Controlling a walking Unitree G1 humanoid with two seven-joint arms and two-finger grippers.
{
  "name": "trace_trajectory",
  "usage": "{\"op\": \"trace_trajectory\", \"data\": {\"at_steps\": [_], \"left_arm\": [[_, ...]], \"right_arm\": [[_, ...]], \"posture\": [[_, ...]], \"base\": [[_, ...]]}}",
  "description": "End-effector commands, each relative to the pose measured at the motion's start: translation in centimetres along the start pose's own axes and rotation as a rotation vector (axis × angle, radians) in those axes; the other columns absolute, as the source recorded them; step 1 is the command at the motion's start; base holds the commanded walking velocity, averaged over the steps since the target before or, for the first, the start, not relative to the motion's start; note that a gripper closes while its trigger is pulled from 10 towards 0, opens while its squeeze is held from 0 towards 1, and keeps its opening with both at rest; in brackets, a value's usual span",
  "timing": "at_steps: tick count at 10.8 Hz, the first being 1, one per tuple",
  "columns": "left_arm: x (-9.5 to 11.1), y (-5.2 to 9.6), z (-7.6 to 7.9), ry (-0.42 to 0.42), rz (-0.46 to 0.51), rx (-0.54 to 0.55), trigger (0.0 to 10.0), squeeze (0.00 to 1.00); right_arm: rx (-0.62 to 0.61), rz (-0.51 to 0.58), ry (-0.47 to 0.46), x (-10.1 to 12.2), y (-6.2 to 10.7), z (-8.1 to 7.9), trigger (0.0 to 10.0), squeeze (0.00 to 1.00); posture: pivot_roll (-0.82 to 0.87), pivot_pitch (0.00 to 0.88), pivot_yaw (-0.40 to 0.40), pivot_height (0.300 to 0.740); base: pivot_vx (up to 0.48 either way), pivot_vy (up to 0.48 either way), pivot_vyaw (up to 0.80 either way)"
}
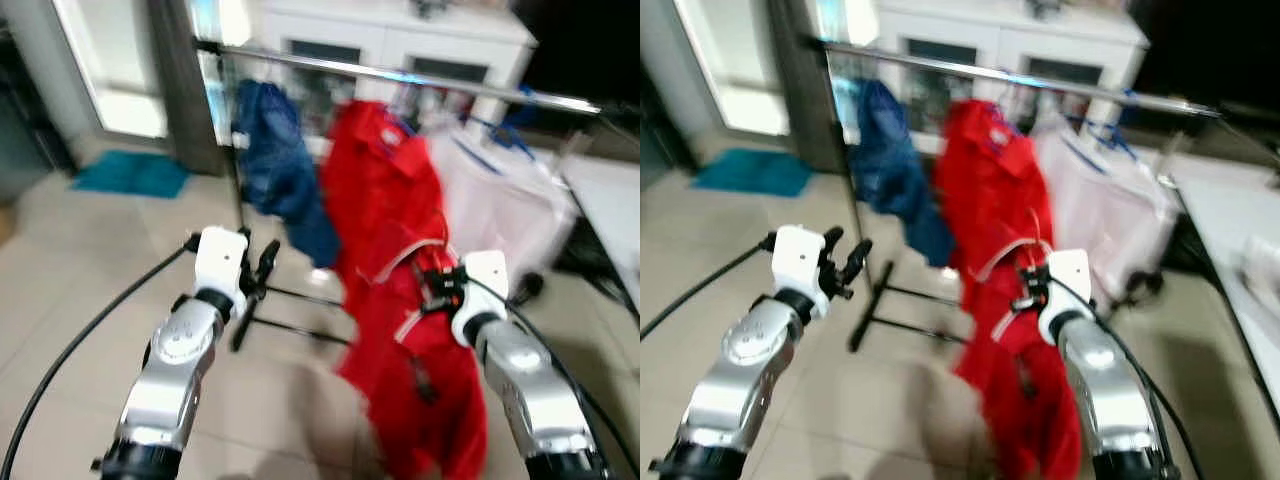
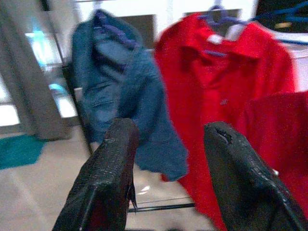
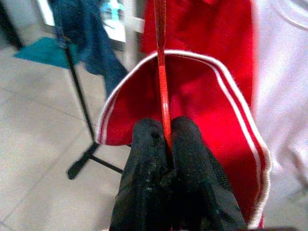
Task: Hang hanger
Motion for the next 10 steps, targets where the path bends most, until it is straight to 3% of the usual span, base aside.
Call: {"op": "trace_trajectory", "data": {"at_steps": [1,10], "left_arm": [[0.28,-0.11,-0.04,-0.01,0.005,-0.007,10.0,0.0],[-0.04,0.04,-0.11,-0.009,-0.004,-0.013,10.0,0.0]], "right_arm": [[-0.026,0.063,-0.011,1.56,-0.26,0.48,10.0,0.0],[-0.042,0.08,-0.028,1.81,-0.53,0.64,10.0,0.0]], "posture": [[0.06,0.013,-0.042,0.74],[0.07,0.0,-0.054,0.74]], "base": [[0.401,0.0,0.0],[0.402,0.0,0.0]]}}
Point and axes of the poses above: a point about 5 cm out from each wrist's last joint towards the gripper, its own y axis pointing back from the gripper into the wrist, its own x axis along the axis of the wrist's last joint, z = x × y, the point moved 4 cm from there along -y, pointing out of the wrist towards the gripper, and after that the axes turned 2 degrees about y, right-handed, at the moved point
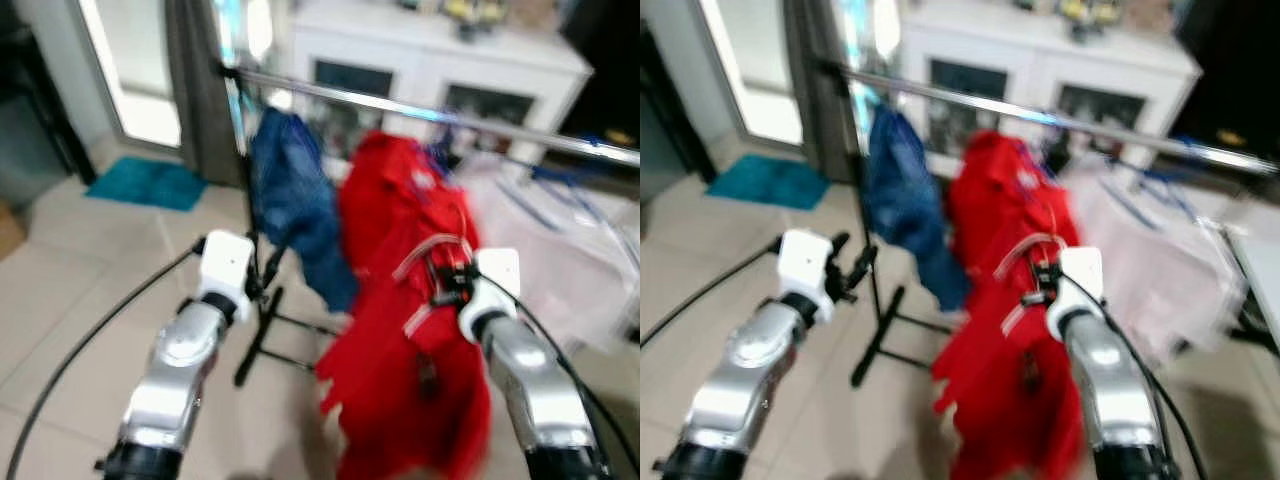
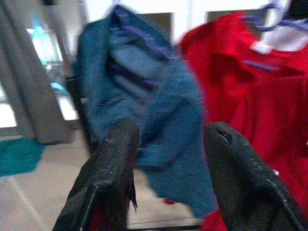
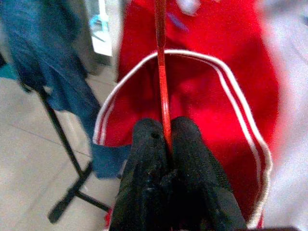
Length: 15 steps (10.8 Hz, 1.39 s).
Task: Hang hanger
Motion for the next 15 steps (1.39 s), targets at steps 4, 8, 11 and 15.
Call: {"op": "trace_trajectory", "data": {"at_steps": [4,8,11,15], "left_arm": [[0.4,-0.1,0.0,-0.018,0.014,-0.006,10.0,0.0],[1.0,0.0,0.2,-0.032,0.041,-0.047,10.0,0.0],[2.5,0.3,1.2,-0.034,0.071,-0.192,10.0,0.0],[5.8,1.0,2.2,-0.168,0.082,-0.424,10.0,0.0]], "right_arm": [[0.003,0.067,0.013,1.8,-0.2,0.1,10.0,0.0],[0.025,0.14,-0.028,3.9,-0.6,0.0,10.0,0.0],[0.057,0.173,-0.031,5.7,-1.3,-0.7,10.0,0.0],[0.037,0.186,-0.001,11.4,-6.1,-0.3,10.0,0.0]], "posture": [[0.07,0.0,-0.059,0.74],[0.07,0.0,-0.05,0.74],[0.08,0.001,-0.035,0.74],[0.1,0.014,-0.035,0.74]], "base": [[0.383,0.0,0.0],[0.069,0.0,0.0],[0.0,0.0,0.0],[0.0,0.0,0.0]]}}
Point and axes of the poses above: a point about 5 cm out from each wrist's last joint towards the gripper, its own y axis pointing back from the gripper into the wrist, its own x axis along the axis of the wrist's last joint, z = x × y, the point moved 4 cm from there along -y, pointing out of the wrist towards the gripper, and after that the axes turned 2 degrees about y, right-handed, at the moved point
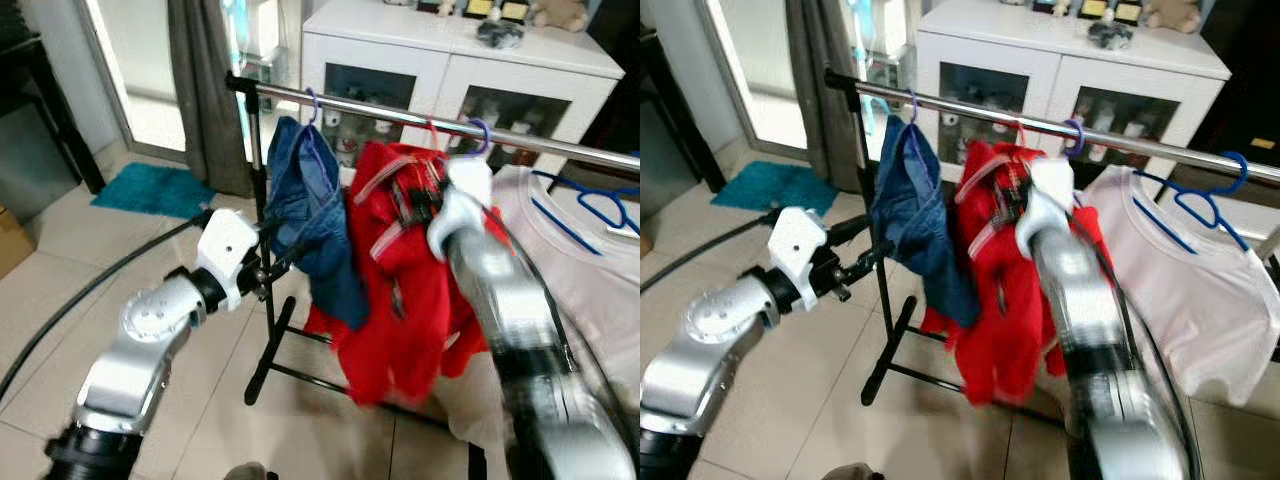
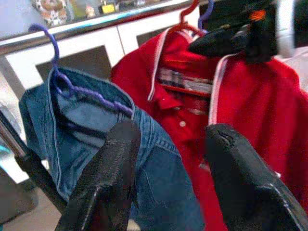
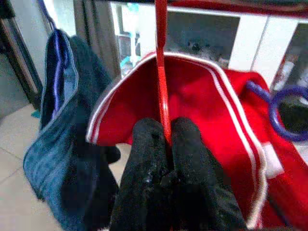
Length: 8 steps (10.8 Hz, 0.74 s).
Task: Hang hanger
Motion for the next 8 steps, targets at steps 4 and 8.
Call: {"op": "trace_trajectory", "data": {"at_steps": [4,8], "left_arm": [[2.6,-0.2,-0.2,-0.032,0.037,-0.069,10.0,0.0],[2.9,-0.1,-0.3,-0.042,0.033,-0.078,10.0,0.0]], "right_arm": [[-0.119,-0.043,-0.054,3.0,-3.3,2.0,10.0,0.0],[-0.146,-0.046,-0.076,3.3,-3.5,2.4,10.0,0.0]], "posture": [[0.13,0.108,-0.046,0.74],[0.14,0.126,-0.05,0.74]], "base": [[0.0,0.0,0.0],[0.0,0.0,0.0]]}}
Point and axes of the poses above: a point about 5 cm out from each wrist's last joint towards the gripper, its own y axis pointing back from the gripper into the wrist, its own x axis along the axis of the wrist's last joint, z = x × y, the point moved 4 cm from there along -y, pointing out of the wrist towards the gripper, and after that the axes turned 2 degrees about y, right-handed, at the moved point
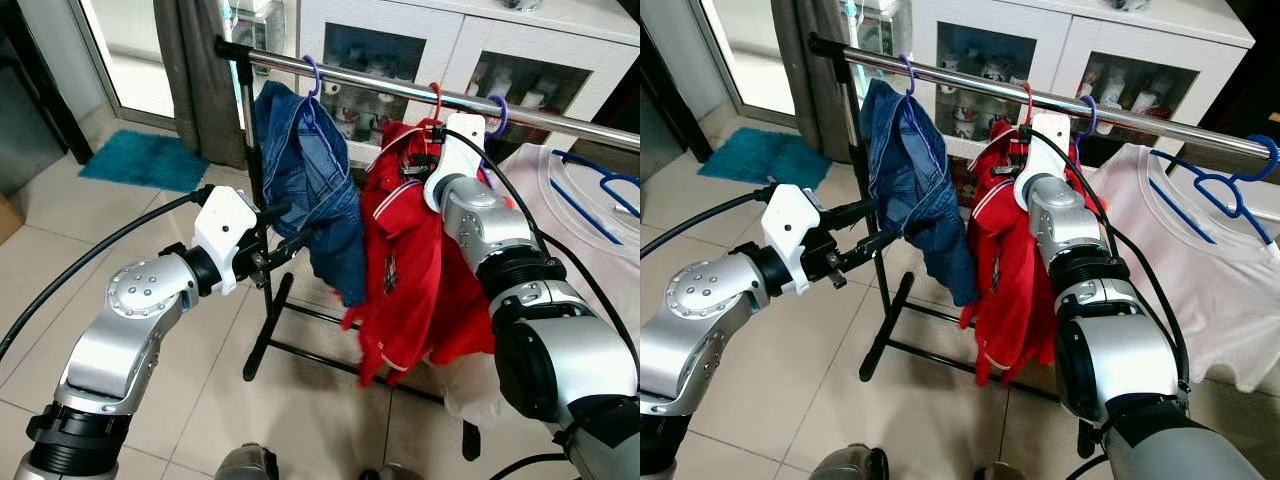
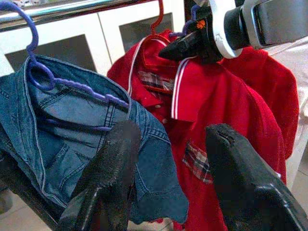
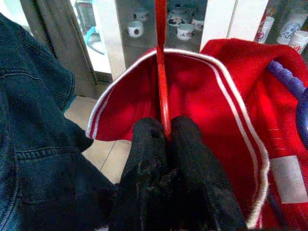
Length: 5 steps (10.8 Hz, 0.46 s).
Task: Hang hanger
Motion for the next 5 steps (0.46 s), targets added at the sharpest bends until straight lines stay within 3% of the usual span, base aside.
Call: {"op": "trace_trajectory", "data": {"at_steps": [1,5], "left_arm": [[0.77,-0.11,0.14,-0.02,0.017,-0.013,10.0,0.0],[0.77,-0.11,0.14,-0.02,0.017,-0.013,10.0,0.0]], "right_arm": [[-0.017,0.028,-0.016,1.12,-0.02,0.59,10.0,0.0],[-0.017,0.028,-0.016,1.12,-0.02,0.59,10.0,0.0]], "posture": [[0.14,0.126,-0.05,0.74],[0.14,0.126,-0.05,0.74]], "base": [[0.0,0.0,0.0],[0.0,0.0,0.0]]}}
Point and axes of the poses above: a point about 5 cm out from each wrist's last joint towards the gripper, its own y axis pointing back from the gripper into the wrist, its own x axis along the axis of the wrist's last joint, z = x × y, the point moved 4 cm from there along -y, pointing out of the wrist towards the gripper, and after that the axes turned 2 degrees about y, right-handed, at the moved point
